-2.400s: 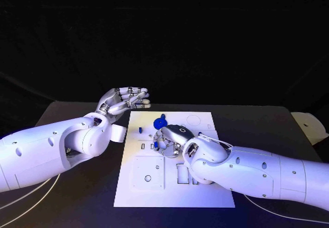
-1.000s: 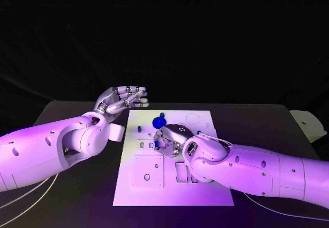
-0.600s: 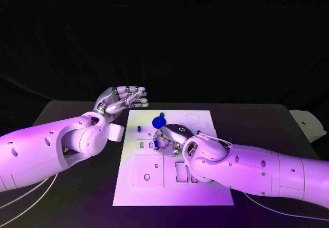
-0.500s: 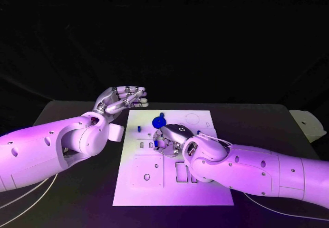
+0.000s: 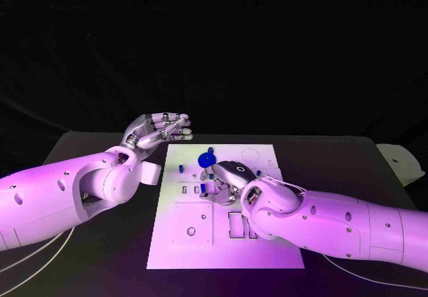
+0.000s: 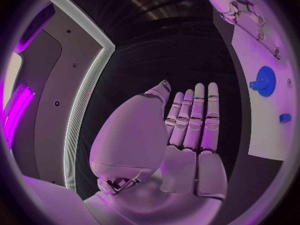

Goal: Assemble the parts on the task board

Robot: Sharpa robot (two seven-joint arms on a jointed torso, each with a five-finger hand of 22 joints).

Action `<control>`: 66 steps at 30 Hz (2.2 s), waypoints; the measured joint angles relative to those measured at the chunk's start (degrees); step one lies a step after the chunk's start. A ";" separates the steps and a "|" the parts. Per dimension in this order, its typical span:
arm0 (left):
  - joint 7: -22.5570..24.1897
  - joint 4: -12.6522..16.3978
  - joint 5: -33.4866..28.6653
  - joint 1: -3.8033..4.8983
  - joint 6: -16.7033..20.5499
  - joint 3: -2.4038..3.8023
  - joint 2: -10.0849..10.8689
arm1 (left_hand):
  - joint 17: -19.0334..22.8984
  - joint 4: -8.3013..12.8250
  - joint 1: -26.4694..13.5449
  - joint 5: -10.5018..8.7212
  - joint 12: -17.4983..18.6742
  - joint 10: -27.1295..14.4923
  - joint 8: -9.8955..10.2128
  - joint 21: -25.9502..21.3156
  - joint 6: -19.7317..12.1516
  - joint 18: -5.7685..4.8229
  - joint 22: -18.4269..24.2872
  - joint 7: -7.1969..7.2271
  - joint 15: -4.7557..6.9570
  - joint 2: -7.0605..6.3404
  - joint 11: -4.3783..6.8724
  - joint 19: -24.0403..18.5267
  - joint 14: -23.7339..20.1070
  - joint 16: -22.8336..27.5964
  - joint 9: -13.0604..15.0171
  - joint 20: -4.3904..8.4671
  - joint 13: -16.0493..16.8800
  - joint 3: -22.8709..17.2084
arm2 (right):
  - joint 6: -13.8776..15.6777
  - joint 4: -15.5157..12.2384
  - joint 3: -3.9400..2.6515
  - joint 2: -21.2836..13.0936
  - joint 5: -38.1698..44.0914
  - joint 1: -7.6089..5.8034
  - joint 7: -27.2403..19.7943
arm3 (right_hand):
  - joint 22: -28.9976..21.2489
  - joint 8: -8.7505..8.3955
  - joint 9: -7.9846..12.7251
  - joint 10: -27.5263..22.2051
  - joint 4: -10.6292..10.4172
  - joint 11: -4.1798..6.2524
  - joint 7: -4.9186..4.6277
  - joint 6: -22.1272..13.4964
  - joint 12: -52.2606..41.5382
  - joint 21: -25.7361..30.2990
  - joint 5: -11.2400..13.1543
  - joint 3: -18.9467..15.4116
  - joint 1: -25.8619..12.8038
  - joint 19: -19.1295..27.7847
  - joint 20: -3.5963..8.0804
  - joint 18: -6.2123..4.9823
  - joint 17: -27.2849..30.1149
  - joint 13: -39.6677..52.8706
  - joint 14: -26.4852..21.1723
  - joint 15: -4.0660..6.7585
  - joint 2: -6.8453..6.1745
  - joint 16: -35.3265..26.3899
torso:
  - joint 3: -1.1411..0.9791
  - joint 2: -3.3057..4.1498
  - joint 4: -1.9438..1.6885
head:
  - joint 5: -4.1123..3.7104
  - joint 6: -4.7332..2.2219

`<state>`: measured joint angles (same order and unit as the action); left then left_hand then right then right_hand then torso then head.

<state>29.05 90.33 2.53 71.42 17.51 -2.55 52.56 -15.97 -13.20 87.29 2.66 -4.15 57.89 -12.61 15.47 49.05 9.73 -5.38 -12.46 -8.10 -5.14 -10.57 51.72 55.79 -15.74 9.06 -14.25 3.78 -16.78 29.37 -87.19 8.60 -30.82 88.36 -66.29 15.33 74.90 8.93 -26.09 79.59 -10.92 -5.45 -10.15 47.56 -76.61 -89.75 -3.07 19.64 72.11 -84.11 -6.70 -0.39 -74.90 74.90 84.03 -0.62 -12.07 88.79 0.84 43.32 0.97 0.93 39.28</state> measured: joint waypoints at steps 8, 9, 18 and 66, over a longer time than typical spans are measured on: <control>-1.23 -0.91 1.43 0.00 -0.15 -0.01 0.08 | -1.24 -0.82 -2.30 0.00 -0.03 2.50 0.00 1.21 0.42 -0.01 -0.29 -0.02 0.95 -1.40 0.84 3.25 1.83 -0.64 0.00 0.85 0.25 0.50 | 3.52 -5.65 -0.48 -5.06 -0.82 -0.82 -3.41 | 0.05 -0.98 1.11 -0.48 -5.52 -0.08 -0.38 -0.38 0.20 0.00 0.00 -12.61 7.29 0.10 -0.51 0.00 0.00 0.00 -0.10 -0.51 3.88 0.00 | -0.06 -0.15 0.11 | 0.13 -0.22; -1.63 -1.13 1.94 0.00 -0.21 -0.01 0.07 | -1.72 -1.01 -2.49 0.00 -0.30 3.27 0.00 1.72 0.63 -0.01 -0.46 0.19 1.35 -1.59 1.12 4.20 2.89 -1.19 0.03 1.24 0.28 0.70 | 4.11 -6.12 -0.56 -5.75 -1.46 -1.17 -4.48 | 0.05 -0.98 1.18 -0.48 -5.48 -0.08 -0.38 -0.38 0.20 0.00 0.00 -12.57 8.38 0.10 -0.51 0.00 0.00 0.03 -0.10 -0.51 4.46 0.00 | -0.07 -0.18 0.14 | 0.13 -0.32; -11.31 -4.54 11.72 0.10 -1.51 -0.01 -1.10 | -26.39 -3.13 -9.23 0.15 -8.59 16.91 -4.71 16.63 6.53 -0.02 -7.97 3.93 8.17 -0.39 6.50 19.87 23.55 -29.31 4.03 8.76 6.10 2.52 | 8.25 -6.43 -1.35 -12.30 -21.08 -7.05 -17.62 | 0.04 -0.30 1.18 -0.67 -5.19 0.12 0.11 1.56 0.19 0.00 -6.05 -10.22 11.39 0.10 -0.51 0.00 -0.05 0.09 -0.10 -0.51 6.10 0.00 | -0.31 -1.11 0.34 | 0.61 -0.82; -58.92 -14.81 58.07 7.83 -35.05 -3.55 -19.45 | -58.96 -3.63 -24.09 0.45 -57.71 10.65 -22.93 65.73 -1.93 -5.39 -66.61 6.44 9.92 3.27 9.01 31.21 28.15 -74.06 22.76 11.17 51.68 8.08 | 5.38 -2.28 -1.34 -20.63 -50.43 -12.82 -22.86 | 0.01 -0.08 1.46 -0.88 -5.35 0.33 0.11 1.56 0.19 0.00 -9.28 -9.43 11.38 0.10 -0.50 0.00 -0.01 0.10 -0.11 -0.50 6.10 -0.31 | -0.98 -3.18 0.21 | 2.40 1.96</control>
<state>-29.87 75.52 60.60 79.25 -17.54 -6.10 33.11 -74.93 -16.84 63.19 3.11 -61.86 68.54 -35.54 81.20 47.11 4.34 -71.99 -6.02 1.82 -1.87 -1.57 82.93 83.94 -89.80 31.82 -3.08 55.46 -8.69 34.75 -89.47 7.26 -51.46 37.93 -79.11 -7.53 74.91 8.85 -24.62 78.71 -16.27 -5.12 -10.04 49.12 -76.42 -89.75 -12.34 10.21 83.49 -84.01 -7.20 -0.39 -74.92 75.00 83.93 -1.13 -5.97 88.48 -0.14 40.14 1.18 3.33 41.24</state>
